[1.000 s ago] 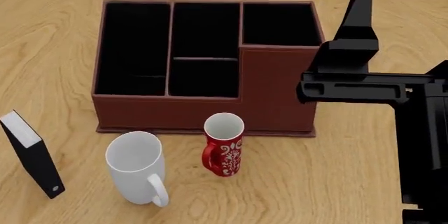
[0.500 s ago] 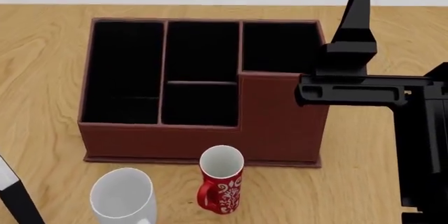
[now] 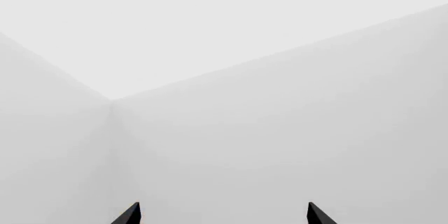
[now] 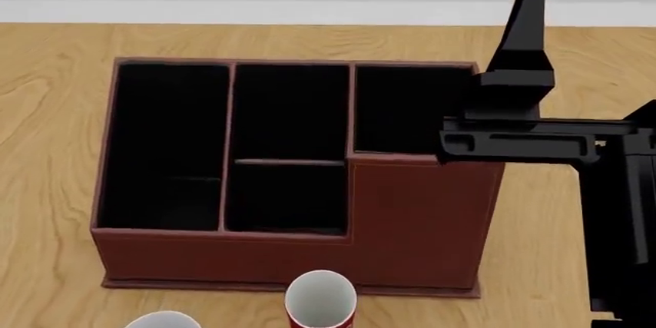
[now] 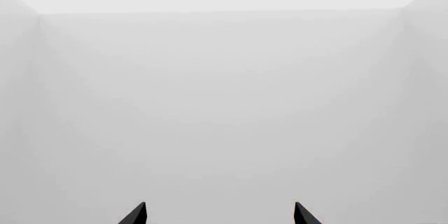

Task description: Pick up the white mug and place it to the right of the caddy.

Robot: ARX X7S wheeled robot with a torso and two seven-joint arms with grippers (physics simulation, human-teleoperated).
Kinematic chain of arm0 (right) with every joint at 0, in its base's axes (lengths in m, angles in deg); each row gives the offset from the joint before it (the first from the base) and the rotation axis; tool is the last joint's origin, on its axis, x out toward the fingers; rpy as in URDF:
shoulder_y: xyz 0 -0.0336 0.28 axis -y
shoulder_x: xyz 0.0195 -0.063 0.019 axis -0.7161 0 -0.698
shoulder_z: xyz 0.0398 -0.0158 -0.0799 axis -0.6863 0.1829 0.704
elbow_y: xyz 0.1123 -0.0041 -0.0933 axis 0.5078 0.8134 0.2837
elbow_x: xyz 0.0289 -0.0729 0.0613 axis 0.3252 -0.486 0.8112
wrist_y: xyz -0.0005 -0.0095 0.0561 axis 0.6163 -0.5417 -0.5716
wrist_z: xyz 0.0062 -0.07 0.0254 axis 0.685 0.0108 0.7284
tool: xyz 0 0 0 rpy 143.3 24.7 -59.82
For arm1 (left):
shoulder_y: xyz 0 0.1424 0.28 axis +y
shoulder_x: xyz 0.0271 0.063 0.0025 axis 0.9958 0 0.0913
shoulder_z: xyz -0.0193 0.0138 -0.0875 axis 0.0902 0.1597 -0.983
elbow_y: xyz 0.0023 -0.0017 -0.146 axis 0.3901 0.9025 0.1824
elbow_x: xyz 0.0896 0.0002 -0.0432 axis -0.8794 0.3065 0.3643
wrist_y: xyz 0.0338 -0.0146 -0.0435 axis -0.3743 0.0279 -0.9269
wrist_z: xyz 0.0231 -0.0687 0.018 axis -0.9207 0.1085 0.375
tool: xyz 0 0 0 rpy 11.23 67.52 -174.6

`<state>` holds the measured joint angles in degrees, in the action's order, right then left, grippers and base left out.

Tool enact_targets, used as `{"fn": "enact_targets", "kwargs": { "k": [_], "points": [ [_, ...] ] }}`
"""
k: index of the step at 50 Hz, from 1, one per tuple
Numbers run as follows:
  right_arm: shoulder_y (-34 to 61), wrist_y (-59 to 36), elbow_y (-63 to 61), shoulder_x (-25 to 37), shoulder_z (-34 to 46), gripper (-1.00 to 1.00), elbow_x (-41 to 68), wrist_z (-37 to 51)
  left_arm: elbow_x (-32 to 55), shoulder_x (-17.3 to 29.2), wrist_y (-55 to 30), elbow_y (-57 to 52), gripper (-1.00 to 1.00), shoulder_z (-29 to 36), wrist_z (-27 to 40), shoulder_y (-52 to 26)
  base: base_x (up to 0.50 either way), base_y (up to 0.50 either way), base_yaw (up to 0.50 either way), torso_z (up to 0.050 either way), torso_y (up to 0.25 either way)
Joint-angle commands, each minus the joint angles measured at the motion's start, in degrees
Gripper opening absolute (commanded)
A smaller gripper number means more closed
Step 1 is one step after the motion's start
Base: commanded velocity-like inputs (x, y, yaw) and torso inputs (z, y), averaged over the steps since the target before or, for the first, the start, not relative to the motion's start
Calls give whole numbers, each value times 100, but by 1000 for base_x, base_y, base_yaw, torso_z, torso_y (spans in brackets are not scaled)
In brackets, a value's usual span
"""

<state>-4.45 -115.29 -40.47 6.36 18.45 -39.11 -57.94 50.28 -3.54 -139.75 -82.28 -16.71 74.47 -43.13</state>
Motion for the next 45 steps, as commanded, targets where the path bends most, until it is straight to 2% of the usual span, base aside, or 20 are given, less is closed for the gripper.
{"fn": "enact_targets", "kwargs": {
  "k": [1,22,37,40,45],
  "points": [
    [-30,9,-12,42,-7,100,80,60,-171,-105,58,9,100,-20,-153,19,250,0,0,0,0],
    [-100,96,33,151,96,100,60,201,-183,-149,202,64,100,-85,-188,93,51,0,0,0,1],
    [-26,-457,-332,292,244,100,388,544,-147,-145,303,131,100,-111,-152,170,0,0,0,0,0],
    [47,-730,-431,325,201,100,807,693,-148,-131,297,137,100,-103,-142,165,0,0,0,0,0],
    [254,-911,-436,752,216,100,2404,1697,-147,-104,348,205,100,-110,-82,175,0,0,0,0,0]
  ]
}}
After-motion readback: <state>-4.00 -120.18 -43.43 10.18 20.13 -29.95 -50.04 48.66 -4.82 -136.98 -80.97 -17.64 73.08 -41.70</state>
